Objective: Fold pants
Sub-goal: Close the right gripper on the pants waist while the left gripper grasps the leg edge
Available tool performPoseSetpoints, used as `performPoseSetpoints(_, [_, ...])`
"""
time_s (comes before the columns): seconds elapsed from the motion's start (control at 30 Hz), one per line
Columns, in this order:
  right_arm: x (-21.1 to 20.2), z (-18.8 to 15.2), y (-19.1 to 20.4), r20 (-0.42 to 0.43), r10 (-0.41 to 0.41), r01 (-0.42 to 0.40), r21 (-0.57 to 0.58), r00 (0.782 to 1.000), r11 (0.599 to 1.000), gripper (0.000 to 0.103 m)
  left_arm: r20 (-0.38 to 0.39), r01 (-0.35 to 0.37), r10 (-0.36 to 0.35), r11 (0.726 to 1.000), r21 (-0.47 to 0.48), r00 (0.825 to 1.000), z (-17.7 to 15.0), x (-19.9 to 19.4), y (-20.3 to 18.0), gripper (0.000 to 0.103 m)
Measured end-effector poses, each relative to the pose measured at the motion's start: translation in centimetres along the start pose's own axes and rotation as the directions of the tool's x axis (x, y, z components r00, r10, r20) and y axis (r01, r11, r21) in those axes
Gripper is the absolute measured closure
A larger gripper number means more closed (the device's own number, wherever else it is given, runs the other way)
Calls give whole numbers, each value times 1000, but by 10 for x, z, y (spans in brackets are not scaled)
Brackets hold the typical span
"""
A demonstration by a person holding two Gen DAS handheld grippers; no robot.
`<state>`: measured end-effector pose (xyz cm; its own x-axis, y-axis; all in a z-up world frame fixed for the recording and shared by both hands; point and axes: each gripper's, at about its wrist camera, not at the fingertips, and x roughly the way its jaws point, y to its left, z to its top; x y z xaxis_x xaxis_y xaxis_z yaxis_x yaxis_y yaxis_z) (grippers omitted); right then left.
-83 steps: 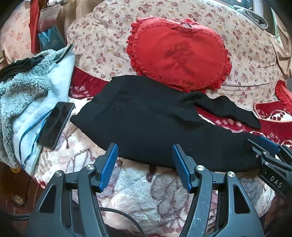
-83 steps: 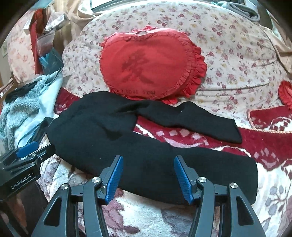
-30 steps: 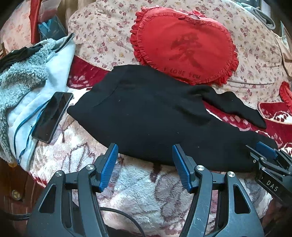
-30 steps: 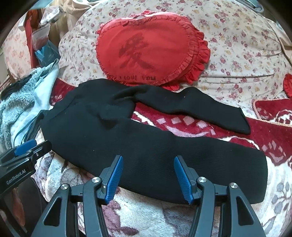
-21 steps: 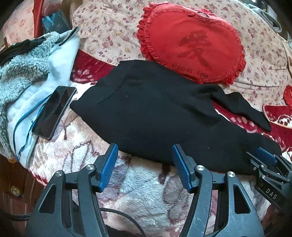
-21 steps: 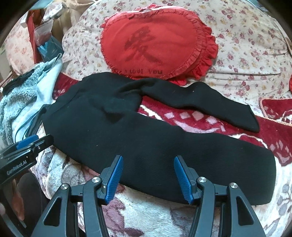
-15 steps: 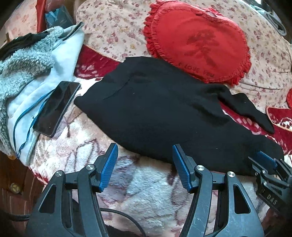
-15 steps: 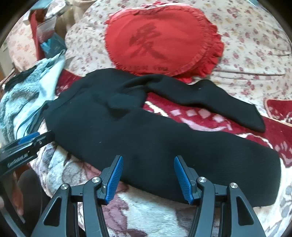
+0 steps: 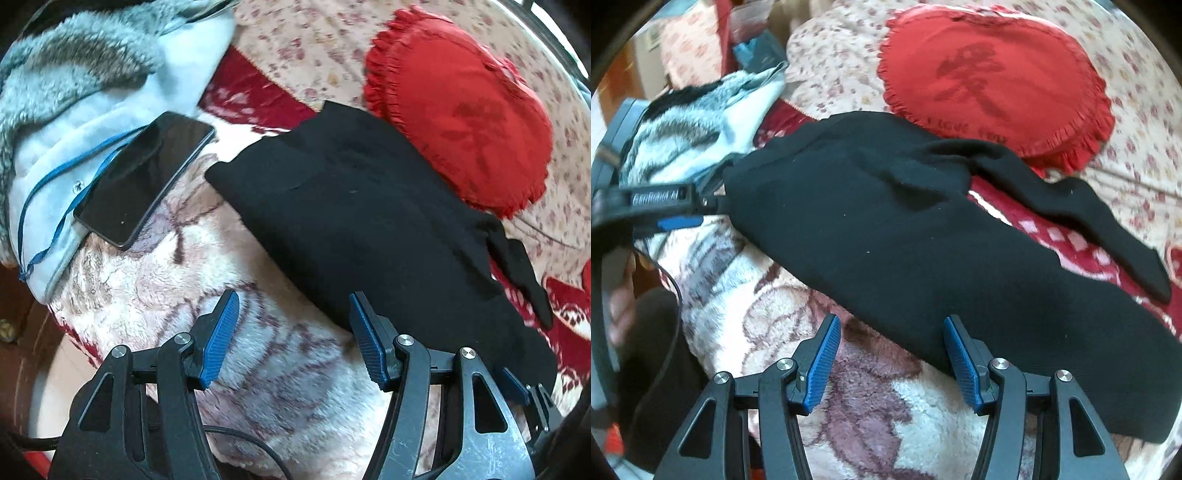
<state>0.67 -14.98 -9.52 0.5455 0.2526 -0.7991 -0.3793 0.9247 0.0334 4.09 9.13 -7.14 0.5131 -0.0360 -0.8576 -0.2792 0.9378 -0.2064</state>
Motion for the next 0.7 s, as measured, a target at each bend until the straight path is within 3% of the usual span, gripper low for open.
performPoseSetpoints(0.2, [7,-2,0,29,-44,47,-86,999,995,47,-12,33,-34,996,-82,999,11,15,12,42])
performPoseSetpoints(0.37, [11,0,0,84,-64,73,-102,994,992,48,12,7,-6,998,-63,1000,25,27,5,41])
performPoseSetpoints(0.6, [16,11,-6,128,-23,33,-75,992,997,60,21,3,-1,998,-62,1000,44,44,-4,42])
performPoseSetpoints(0.67, [17,14,-6,133,-2,12,-75,991,997,68,28,16,-14,998,-65,1000,44,44,-4,56])
performPoseSetpoints(0.7, [17,15,-6,135,13,-3,-73,991,997,74,29,28,-26,997,-70,999,44,44,-3,75])
